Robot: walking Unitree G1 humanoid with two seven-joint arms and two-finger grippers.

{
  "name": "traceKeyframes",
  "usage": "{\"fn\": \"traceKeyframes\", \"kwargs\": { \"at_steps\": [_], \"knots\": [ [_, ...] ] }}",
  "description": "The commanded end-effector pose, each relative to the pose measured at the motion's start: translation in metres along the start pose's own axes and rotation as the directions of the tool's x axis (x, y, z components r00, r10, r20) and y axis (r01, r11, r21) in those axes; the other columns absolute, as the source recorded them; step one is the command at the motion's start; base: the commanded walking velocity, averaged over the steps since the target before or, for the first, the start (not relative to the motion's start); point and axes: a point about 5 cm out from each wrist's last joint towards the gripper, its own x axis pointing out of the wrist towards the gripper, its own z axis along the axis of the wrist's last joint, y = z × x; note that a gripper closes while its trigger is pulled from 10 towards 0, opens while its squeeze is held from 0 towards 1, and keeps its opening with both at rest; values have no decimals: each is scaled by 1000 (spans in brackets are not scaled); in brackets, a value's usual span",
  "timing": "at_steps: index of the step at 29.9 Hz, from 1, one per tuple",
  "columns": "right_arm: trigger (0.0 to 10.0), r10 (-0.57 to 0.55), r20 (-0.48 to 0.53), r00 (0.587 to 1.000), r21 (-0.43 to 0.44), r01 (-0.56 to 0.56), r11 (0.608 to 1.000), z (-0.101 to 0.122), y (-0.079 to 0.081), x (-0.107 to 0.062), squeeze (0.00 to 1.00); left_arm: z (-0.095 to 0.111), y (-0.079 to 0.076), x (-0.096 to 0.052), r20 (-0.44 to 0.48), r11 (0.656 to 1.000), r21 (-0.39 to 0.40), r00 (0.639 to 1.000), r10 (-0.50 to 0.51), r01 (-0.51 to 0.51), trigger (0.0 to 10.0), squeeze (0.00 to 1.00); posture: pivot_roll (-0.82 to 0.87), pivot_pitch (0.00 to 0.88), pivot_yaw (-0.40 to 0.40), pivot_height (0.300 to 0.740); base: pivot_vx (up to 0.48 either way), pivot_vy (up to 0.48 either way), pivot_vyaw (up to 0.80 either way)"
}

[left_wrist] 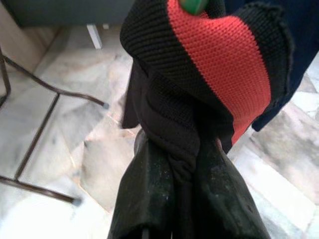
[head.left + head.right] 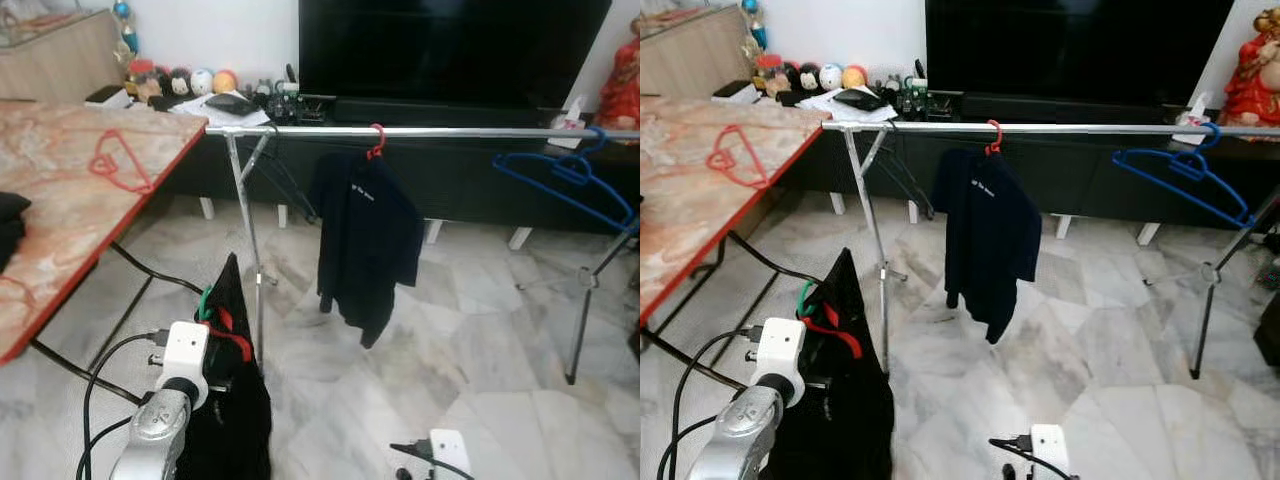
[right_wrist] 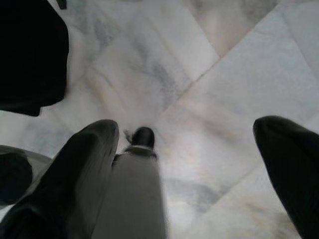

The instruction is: Hang hanger

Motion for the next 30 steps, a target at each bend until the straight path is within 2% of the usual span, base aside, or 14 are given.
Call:
{"fn": "traceKeyframes", "kwargs": {
  "at_steps": [1,11,13,30],
  "knots": [
    [10000,5,16,1000,-2,-5,1000,5,1,1,0,13,-2,2,59,1000,-4,998,-6,6,10000,0,66,0,-40,740,0,-420,0],
    [10000,-1,23,1000,-8,1,1000,8,-2,1,0,15,-2,0,68,1000,-1,998,5,-5,10000,0,68,0,-57,740,0,-417,0],
    [10000,-2,29,1000,-9,2,1000,10,-3,1,0,18,-4,1,84,1000,19,997,0,-2,10000,0,61,0,-58,740,0,-416,0],
    [10000,-5,35,999,0,5,1000,12,-2,1,0,24,-8,1,103,1000,9,995,1,-2,10000,0,54,0,-60,740,0,-416,0]
  ]
}}
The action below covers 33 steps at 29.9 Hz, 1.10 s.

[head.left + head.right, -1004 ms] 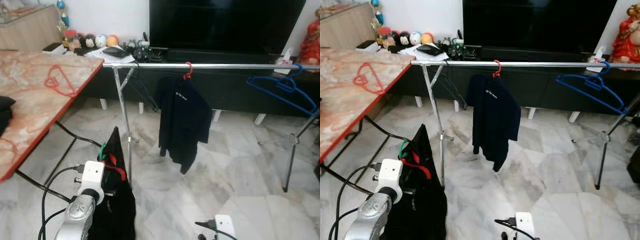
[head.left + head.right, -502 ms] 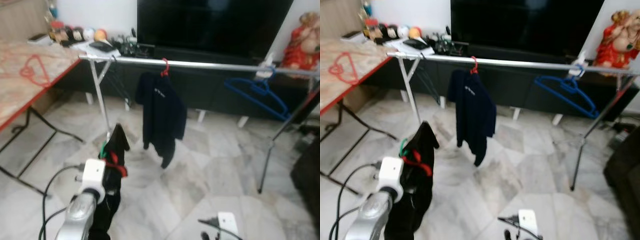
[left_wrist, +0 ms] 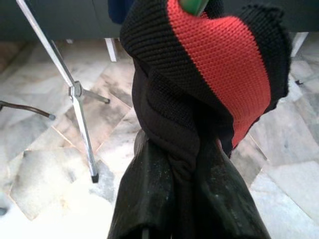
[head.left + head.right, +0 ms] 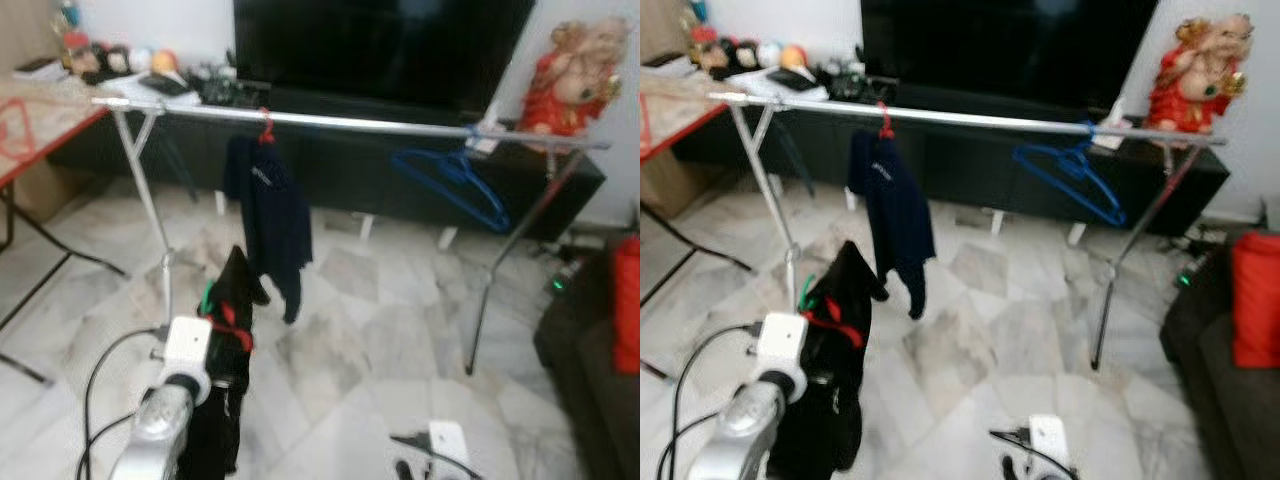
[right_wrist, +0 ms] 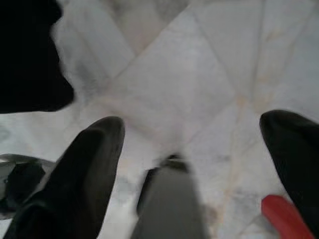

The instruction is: Hang hanger

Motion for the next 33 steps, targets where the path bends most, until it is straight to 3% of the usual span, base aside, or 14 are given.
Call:
{"fn": "traceKeyframes", "kwargs": {
  "at_steps": [1,9,17,24,33],
  "knots": [
    [10000,-34,-1,999,-3,34,999,-1,-12,-2,0,10,-8,3,46,1000,-1,999,-21,21,10000,0,54,0,-60,740,240,-412,0],
    [10000,-34,1,999,-2,34,999,0,-12,-2,0,14,-11,3,60,998,49,998,-38,35,10000,0,55,0,-60,740,30,-378,0],
    [10000,-33,1,999,-1,33,999,1,-12,-2,0,15,-12,2,68,1000,5,997,-25,25,10000,0,55,0,-60,740,0,0,0],
    [10000,-32,4,999,2,32,999,1,-12,-2,0,20,-12,0,90,999,16,995,-38,36,10000,0,52,0,-63,740,0,0,0],
    [10000,-28,10,1000,7,28,1000,1,-13,-2,0,22,-13,0,96,999,27,995,-38,35,10000,0,50,0,-64,740,273,0,0]
  ]
}}
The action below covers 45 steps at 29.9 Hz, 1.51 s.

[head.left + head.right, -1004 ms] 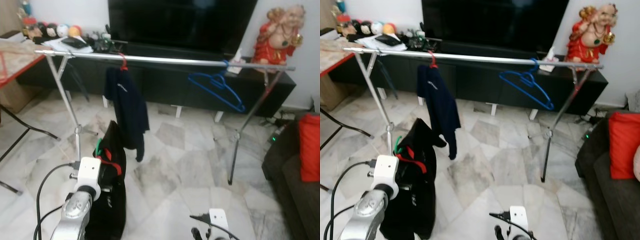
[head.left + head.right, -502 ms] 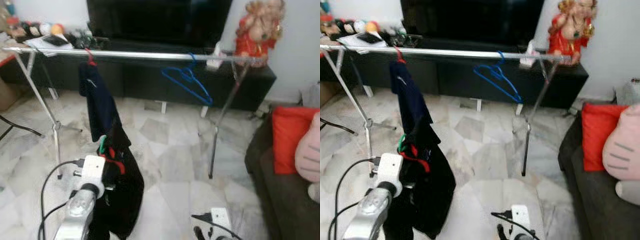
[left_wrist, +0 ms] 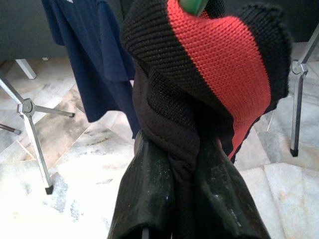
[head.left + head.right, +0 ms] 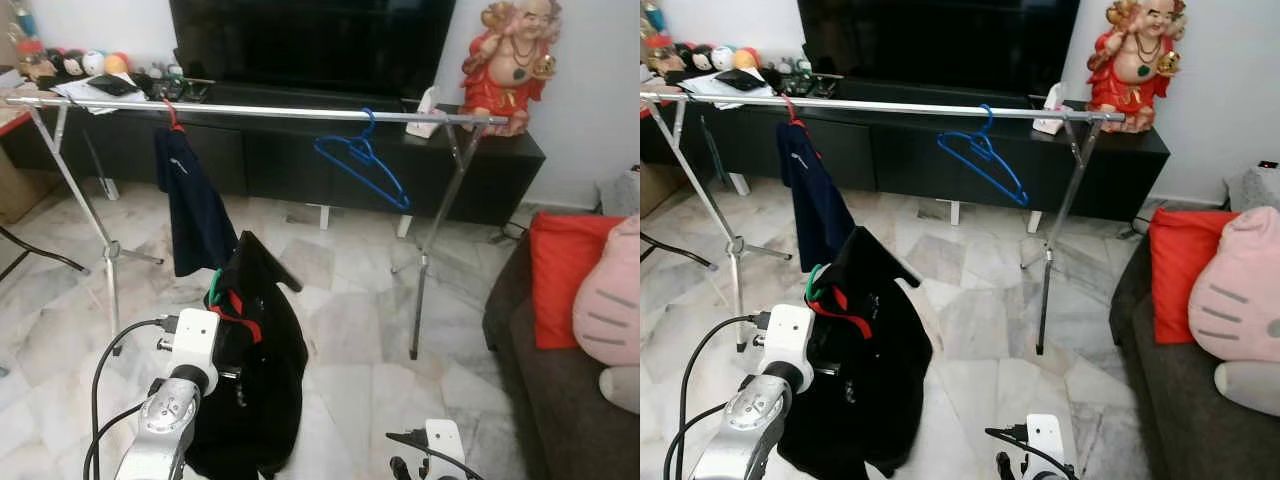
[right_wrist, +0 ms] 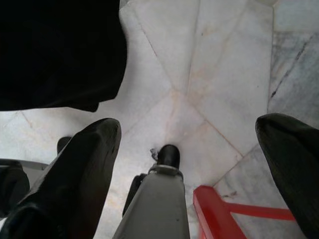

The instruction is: Hang hanger

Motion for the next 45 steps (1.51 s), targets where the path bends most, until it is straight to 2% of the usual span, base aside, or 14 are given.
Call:
{"fn": "traceKeyframes", "kwargs": {
  "at_steps": [1,10,25,45],
  "knots": [
    [10000,-9,13,1000,1,9,1000,3,-3,0,0,12,0,1,53,1000,20,999,2,-3,10000,0,50,0,-64,740,285,0,0],
    [10000,1,13,1000,-41,0,999,4,-3,0,0,12,1,1,53,1000,26,999,6,-7,10000,0,52,0,-66,740,301,0,0],
    [10000,0,19,1000,-1,0,1000,3,-3,0,0,11,-3,1,50,999,40,998,-24,22,10000,0,55,0,-67,740,314,0,53],
    [10000,0,15,1000,-3,0,1000,3,-4,0,0,11,-4,-1,50,999,42,998,-24,22,10000,0,56,0,-69,740,330,0,-101]
  ]
}}
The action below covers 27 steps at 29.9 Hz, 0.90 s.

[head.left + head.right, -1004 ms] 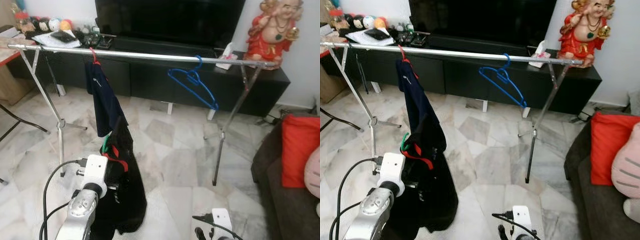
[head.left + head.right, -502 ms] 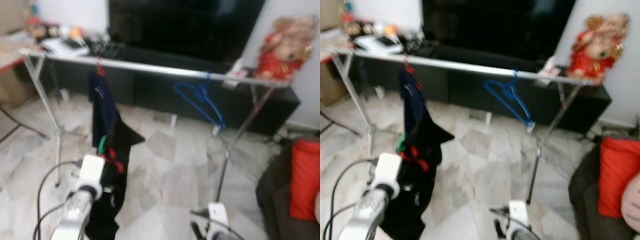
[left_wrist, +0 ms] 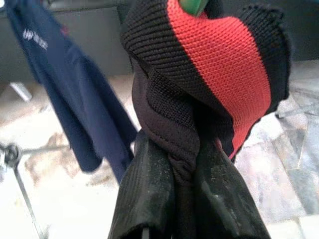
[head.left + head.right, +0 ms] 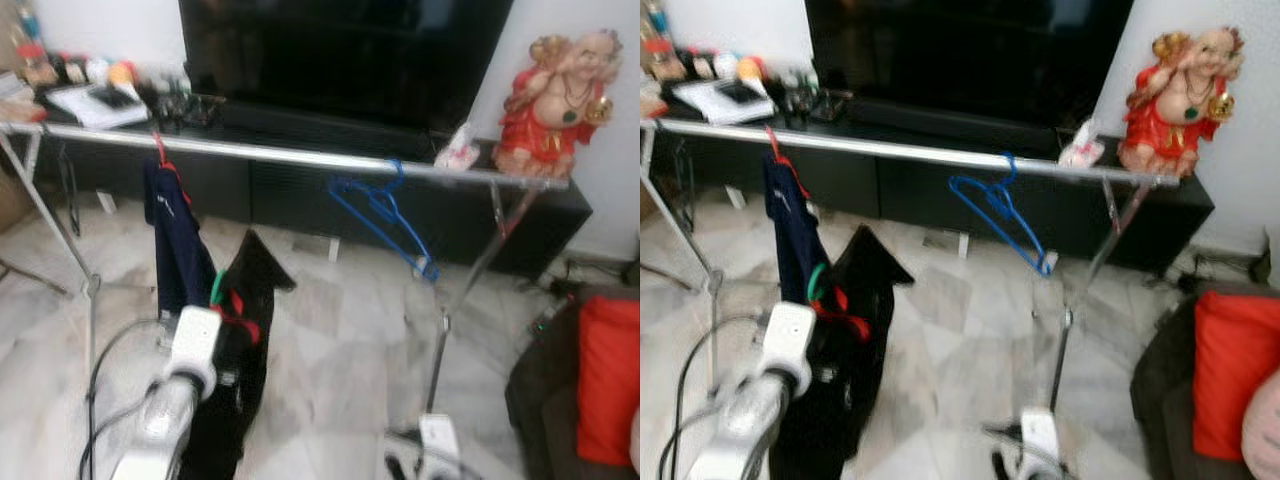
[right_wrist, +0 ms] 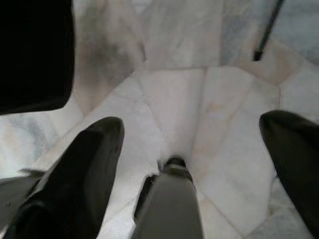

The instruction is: Hang hanger

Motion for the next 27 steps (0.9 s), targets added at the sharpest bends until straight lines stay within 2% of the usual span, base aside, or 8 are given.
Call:
{"fn": "traceKeyframes", "kwargs": {
  "at_steps": [1,12,18,27],
  "knots": [
    [10000,-25,-6,1000,5,25,1000,-2,-10,-2,0,11,-6,3,48,1000,-7,999,-15,16,10000,0,56,0,-69,740,334,0,0],
    [10000,-3,-8,1000,-55,2,998,0,-9,-2,0,12,-5,4,53,1000,-6,999,-8,8,10000,0,56,0,-72,740,333,0,54],
    [10000,0,-12,1000,-53,0,999,0,-9,-2,0,12,-6,4,54,1000,-4,999,-8,8,10000,0,56,0,-72,740,333,0,727],
    [10000,9,-20,1000,-27,-9,1000,-2,-9,-2,0,13,-7,4,62,1000,1,998,-20,20,10000,0,56,0,-73,740,333,0,0]
  ]
}}
